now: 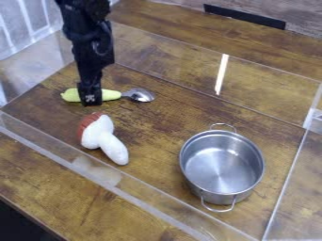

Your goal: Move the green spoon to the right

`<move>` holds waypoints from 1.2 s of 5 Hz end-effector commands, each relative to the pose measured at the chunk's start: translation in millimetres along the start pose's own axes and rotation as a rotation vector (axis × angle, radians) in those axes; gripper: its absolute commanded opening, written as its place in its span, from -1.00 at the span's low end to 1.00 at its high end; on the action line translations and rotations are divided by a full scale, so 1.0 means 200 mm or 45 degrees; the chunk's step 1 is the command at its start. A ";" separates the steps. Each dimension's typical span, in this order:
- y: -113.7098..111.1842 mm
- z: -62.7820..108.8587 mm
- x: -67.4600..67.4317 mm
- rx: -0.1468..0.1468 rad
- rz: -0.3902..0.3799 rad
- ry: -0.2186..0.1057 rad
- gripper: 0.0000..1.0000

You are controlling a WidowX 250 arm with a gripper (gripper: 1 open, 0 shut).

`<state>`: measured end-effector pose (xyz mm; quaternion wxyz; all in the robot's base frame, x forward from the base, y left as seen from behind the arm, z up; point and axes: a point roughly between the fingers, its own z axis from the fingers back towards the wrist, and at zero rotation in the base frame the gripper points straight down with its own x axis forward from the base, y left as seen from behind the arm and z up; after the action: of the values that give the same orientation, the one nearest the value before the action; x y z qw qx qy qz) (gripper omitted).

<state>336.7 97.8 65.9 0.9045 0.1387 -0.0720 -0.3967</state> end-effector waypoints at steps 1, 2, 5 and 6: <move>0.02 0.05 -0.05 0.074 0.048 -0.037 1.00; 0.01 -0.01 -0.07 0.096 0.086 -0.050 1.00; 0.15 -0.10 -0.05 0.140 0.220 -0.090 1.00; 0.21 -0.12 -0.09 0.133 0.239 -0.110 1.00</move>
<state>351.6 136.9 35.0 0.9297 0.1420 -0.1221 -0.3173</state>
